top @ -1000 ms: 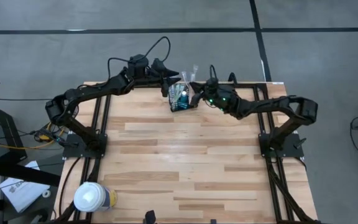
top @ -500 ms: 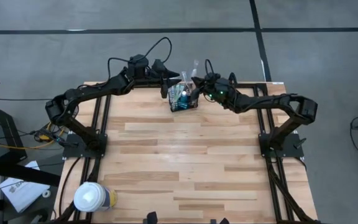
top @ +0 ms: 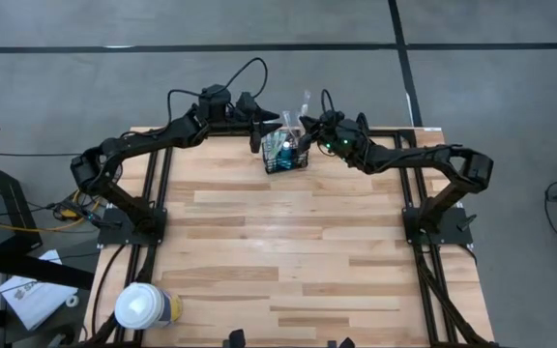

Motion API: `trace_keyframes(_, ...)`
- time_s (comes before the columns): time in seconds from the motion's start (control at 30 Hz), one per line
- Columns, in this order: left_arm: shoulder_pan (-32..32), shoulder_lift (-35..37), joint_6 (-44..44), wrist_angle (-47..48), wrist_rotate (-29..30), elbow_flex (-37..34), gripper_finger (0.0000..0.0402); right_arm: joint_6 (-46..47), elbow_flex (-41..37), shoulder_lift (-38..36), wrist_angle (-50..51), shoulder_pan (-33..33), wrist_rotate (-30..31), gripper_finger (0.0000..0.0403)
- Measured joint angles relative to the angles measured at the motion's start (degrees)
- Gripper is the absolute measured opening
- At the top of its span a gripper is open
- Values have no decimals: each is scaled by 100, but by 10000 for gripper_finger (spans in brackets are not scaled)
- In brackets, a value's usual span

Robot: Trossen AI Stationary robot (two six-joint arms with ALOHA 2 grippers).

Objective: Pick & Place toothbrushing station
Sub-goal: Put the orange toothbrush into the black wire organizer

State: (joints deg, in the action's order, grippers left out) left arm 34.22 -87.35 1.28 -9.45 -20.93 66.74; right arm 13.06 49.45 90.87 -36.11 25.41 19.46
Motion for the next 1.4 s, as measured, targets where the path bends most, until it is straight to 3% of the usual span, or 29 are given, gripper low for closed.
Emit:
trace_keyframes(0.4, 0, 2, 16, 2, 2, 2, 142, 310, 31, 851, -848, -292, -111, 0)
trace_keyframes(0.77, 1, 2, 259, 25, 4, 2, 143, 218, 31, 843, -677, -519, -127, 0)
trace_keyframes(1.07, 398, 2, -40, 109, 42, 2, 143, -129, -8, 526, -655, -705, 3, 0)
trace_keyframes(1.4, 660, 2, 306, 114, 39, 2, 142, -273, -755, 210, -936, -954, 335, 0)
